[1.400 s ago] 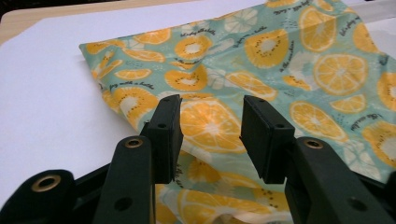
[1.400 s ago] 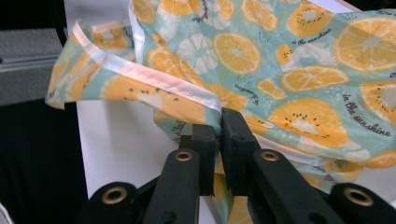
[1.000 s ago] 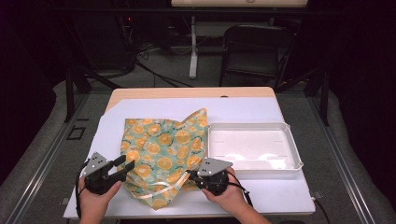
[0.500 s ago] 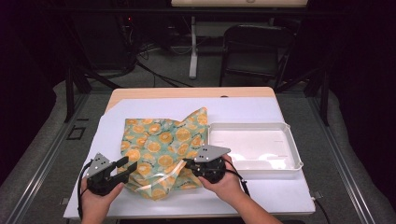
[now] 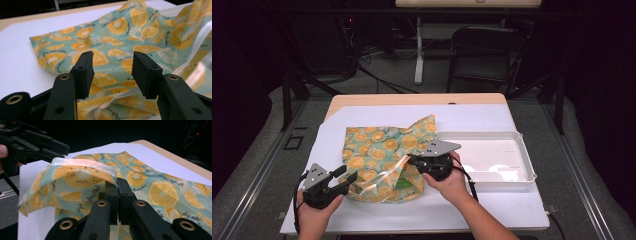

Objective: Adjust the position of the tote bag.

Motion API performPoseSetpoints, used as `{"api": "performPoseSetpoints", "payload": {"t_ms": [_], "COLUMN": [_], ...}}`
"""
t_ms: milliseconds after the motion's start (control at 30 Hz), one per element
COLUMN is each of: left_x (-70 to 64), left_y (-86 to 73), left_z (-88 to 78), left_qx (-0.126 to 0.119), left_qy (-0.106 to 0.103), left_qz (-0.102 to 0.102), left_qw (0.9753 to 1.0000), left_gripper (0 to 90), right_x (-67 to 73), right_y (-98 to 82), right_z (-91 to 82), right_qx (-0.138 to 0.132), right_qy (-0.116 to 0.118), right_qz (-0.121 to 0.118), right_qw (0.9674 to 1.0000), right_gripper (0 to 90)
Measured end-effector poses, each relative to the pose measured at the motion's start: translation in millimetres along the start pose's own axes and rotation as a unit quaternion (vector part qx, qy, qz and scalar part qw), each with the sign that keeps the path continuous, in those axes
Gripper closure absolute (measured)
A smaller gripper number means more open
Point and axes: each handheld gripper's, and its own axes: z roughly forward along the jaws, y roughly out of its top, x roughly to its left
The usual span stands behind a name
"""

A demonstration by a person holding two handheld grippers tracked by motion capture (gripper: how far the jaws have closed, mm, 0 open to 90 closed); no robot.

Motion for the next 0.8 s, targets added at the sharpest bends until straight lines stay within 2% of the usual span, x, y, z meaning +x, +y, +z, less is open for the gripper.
{"api": "performPoseSetpoints", "payload": {"t_ms": [133,167,233,300,367,467,667,800], "left_x": [-7.3,-14.9,-24.3,-29.2,-41.3,-48.3,-50.8,-49.6], "left_y": [10.4,14.0,14.5,14.0,11.2,7.7,-3.1,-10.8], "left_z": [-3.9,-3.7,-3.7,-3.3,-1.4,-0.3,3.2,7.7], "left_qx": [0.003,0.008,0.011,0.013,0.023,0.033,0.044,0.045], "left_qy": [-0.021,-0.038,-0.055,-0.059,-0.070,-0.070,-0.084,-0.097], "left_qz": [0.010,0.017,0.025,0.031,0.046,0.058,0.045,0.027], "left_qw": [0.9997,0.9991,0.9981,0.9977,0.9962,0.9953,0.9945,0.9939], "left_gripper": [51.5,51.5,51.2,51.0,50.7,50.3,50.1,49.6], "right_x": [-3.0,-3.2,-2.9,-2.8,-2.3,-2.1,-2.6,-1.8], "right_y": [-0.4,-1.0,-1.9,-2.1,-3.3,-4.9,-8.6,-11.4], "right_z": [0.2,0.3,1.0,1.1,1.1,1.2,-1.1,-1.2], "right_qx": [0.002,0.004,0.006,0.006,0.007,0.006,0.009,0.011], "right_qy": [0.000,-0.001,-0.003,-0.004,0.000,-0.002,-0.004,-0.004], "right_qz": [-0.003,-0.003,-0.008,-0.009,-0.009,-0.008,-0.005,-0.002], "right_qw": [1.0000,1.0000,0.9999,0.9999,0.9999,0.9999,0.9999,0.9999], "right_gripper": [88.7,88.7,88.6,88.5,88.3,88.1,87.8,87.6]}}
